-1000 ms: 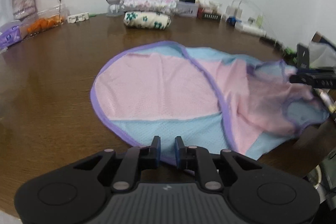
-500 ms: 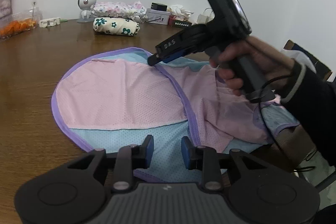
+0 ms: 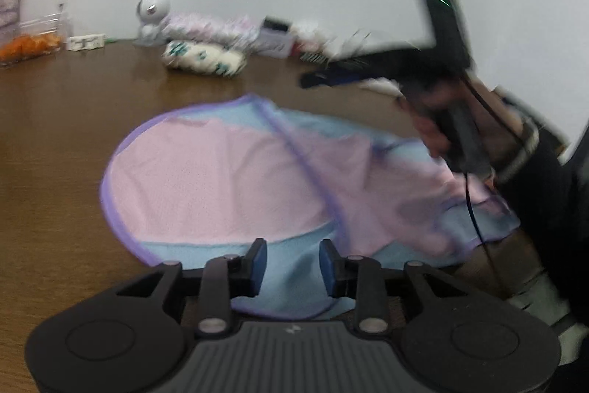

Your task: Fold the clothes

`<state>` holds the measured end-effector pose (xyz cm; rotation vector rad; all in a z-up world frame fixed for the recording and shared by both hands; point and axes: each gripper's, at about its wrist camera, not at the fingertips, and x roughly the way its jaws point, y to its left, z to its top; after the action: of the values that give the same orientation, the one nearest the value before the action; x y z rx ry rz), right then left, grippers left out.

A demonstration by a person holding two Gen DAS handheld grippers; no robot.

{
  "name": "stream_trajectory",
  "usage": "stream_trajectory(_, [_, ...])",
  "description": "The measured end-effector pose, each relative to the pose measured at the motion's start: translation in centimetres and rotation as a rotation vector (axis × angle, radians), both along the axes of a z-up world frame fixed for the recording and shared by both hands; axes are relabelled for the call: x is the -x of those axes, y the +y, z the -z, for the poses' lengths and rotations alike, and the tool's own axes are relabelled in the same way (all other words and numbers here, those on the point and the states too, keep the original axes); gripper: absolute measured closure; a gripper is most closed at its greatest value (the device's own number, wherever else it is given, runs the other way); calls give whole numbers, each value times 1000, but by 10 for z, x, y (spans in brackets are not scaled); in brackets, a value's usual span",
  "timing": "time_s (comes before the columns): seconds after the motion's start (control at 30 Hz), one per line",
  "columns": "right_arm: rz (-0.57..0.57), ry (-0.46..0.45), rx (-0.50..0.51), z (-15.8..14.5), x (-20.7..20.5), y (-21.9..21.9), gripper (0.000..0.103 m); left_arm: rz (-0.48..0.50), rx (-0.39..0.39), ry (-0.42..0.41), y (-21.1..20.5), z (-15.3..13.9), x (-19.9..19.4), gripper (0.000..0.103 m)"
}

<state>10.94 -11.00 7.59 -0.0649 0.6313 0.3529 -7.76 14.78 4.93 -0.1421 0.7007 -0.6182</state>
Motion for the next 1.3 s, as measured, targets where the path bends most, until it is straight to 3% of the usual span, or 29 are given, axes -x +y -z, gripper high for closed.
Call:
stream_trajectory(0.03, [-1, 4, -14, -4, 20, -13, 50, 35, 34, 7, -1, -1, 1, 60])
stream_trajectory(0.13, [-6, 49, -50, -7, 77, -46, 50, 126, 24, 25, -18, 4, 2, 60])
stream_trajectory(0.23, [15, 118, -25, 12, 133, -61, 52, 133, -98, 33, -32, 11, 2, 64])
stream_trajectory(0.33, [6, 157, -122, 29, 181, -66, 53, 130, -179, 37, -37, 13, 3, 78])
stream_trajectory(0.4, [-57, 139, -186, 35, 203, -64, 53, 124, -207, 38, -35, 12, 2, 96])
stream_trajectory(0.47, [-98, 123, -211, 40, 210, -61, 54, 125, -232, 31, -34, 12, 2, 101])
stream_trajectory(0.5, [-113, 128, -228, 43, 208, -59, 60, 130, -244, 21, -34, 12, 3, 101])
stream_trajectory(0.57, [-121, 173, -228, 51, 201, -55, 99, 132, -269, 2, -36, 12, 3, 102])
stream_trajectory(0.67, [-102, 211, -239, 54, 204, -63, 99, 151, -305, -21, -37, 12, 5, 103])
stream_trajectory(0.83, [19, 222, -279, 56, 217, -100, 99, 166, -292, 3, -29, 11, -7, 102])
stream_trajectory(0.97, [18, 159, -324, 48, 223, -105, 86, 147, -300, 2, -25, 4, -8, 94])
stream_trajectory(1.03, [17, 97, -320, 36, 222, -108, 71, 137, -246, -1, -23, -5, -8, 93])
stream_trajectory(1.1, [20, 66, -328, 30, 216, -112, 67, 130, -187, -3, -25, -13, -10, 91])
stream_trajectory(1.17, [51, 56, -268, 32, 203, -114, 67, 121, -178, -2, -33, -13, -15, 90])
stream_trajectory(1.27, [156, 51, -82, 41, 183, -108, 67, 125, -204, 21, -49, -3, -20, 90])
stream_trajectory(1.3, [166, 55, -75, 43, 180, -108, 67, 132, -213, 26, -52, 0, -20, 90])
